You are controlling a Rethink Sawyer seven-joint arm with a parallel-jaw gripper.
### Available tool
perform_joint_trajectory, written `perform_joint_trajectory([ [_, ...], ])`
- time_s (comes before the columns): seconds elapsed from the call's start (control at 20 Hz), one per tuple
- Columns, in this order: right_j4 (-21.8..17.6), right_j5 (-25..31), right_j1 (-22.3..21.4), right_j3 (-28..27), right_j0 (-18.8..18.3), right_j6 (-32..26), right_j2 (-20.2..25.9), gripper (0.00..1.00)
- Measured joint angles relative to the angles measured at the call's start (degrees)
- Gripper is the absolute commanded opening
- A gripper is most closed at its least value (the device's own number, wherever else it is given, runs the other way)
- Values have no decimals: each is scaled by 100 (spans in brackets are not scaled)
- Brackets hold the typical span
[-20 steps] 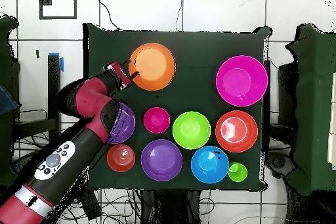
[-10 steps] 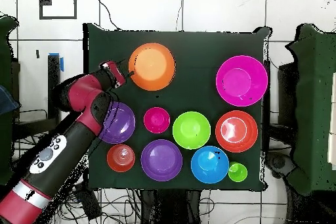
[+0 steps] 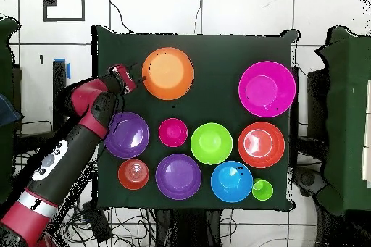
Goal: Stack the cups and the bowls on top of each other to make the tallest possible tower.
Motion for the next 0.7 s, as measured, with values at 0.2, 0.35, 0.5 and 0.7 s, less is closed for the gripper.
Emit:
perform_joint_trajectory([
  [0.2, -1, 157, 138, -118, -56, 169, -190, 100],
  [0.35, -1, 259, 207, -163, -82, 267, -330, 100],
  [0.5, -1, 332, 262, -181, -103, 339, -432, 100],
  [0.7, -1, 352, 308, -188, -134, 378, -514, 100],
])
